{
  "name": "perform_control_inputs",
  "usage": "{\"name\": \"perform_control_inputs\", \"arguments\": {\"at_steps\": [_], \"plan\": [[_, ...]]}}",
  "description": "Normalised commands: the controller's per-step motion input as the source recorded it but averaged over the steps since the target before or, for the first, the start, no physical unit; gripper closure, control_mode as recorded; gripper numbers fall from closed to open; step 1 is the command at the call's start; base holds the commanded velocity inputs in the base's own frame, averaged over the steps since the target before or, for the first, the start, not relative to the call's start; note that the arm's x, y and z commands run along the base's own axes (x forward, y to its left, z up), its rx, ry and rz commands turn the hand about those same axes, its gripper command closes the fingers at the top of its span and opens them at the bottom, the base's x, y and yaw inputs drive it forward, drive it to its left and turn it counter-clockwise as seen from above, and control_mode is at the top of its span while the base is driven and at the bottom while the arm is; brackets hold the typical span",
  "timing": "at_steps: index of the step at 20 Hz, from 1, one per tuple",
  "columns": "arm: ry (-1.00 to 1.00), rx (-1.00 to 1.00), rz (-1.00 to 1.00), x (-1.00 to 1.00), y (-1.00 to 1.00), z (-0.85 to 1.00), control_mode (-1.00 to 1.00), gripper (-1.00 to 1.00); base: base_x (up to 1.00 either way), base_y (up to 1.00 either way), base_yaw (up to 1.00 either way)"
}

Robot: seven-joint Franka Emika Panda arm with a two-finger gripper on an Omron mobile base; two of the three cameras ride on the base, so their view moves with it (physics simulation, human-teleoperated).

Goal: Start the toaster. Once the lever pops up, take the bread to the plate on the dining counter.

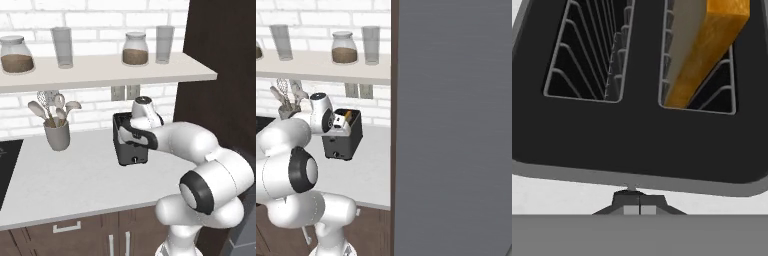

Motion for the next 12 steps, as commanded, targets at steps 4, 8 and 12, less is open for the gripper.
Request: {"name": "perform_control_inputs", "arguments": {"at_steps": [4, 8, 12], "plan": [[0.00, 0.00, 0.00, 0.39, 0.00, -0.21, -1.00, 1.00, 0.00, 0.00, 0.00], [-0.01, 0.00, 0.00, 0.18, 0.00, -0.37, -1.00, 1.00, 0.00, 0.00, 0.00], [0.00, -0.02, 0.00, 0.00, 0.00, -0.84, -1.00, 1.00, 0.00, 0.00, 0.00]]}}
